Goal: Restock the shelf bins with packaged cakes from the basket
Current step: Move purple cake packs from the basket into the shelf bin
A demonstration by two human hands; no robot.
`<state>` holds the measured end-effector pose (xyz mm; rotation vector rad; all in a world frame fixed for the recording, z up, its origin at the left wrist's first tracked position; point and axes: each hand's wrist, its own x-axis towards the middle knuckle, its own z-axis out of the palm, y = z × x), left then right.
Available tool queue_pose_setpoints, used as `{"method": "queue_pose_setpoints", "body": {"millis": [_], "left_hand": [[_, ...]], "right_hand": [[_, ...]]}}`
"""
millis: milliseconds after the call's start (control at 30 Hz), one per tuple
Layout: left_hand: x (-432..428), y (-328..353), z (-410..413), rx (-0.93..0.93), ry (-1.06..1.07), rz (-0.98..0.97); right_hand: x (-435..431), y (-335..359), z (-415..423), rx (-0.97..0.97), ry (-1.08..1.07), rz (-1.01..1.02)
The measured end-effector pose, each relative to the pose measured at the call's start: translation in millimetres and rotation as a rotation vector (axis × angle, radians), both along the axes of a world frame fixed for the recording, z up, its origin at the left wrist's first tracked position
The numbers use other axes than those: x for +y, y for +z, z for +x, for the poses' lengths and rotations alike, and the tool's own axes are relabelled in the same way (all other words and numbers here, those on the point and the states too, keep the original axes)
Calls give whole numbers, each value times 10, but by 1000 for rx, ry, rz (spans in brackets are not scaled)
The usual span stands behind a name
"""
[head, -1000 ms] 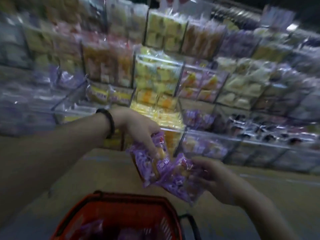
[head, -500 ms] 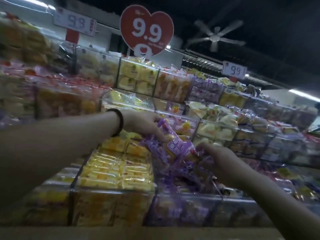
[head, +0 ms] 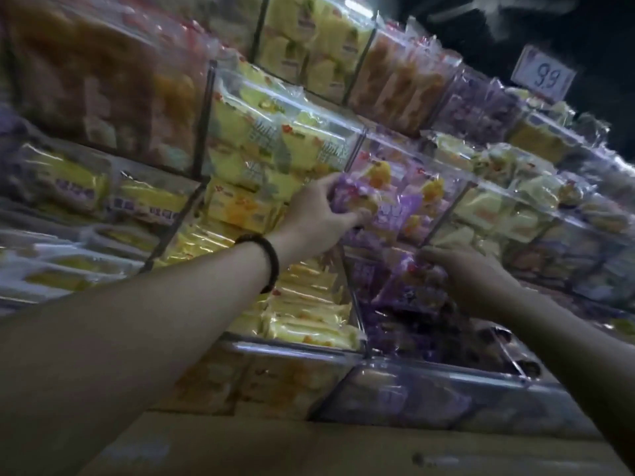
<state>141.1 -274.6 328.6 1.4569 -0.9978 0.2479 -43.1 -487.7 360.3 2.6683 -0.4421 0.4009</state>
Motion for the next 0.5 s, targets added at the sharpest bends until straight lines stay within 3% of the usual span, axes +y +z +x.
{"method": "queue_pose_setpoints", "body": {"millis": [67, 233, 367, 500], "left_hand": [[5, -75, 32, -5, 23, 30], [-29, -174, 35, -34, 5, 96], [-65, -155, 18, -83, -2, 96], [-70, -186, -1, -63, -75, 102]], "right_hand": [[16, -86, 135, 32, -36, -101], [-43, -313, 379, 22, -134, -136], [-134, -551, 475, -89, -199, 171], [-117, -418, 448, -98, -160, 333]]}}
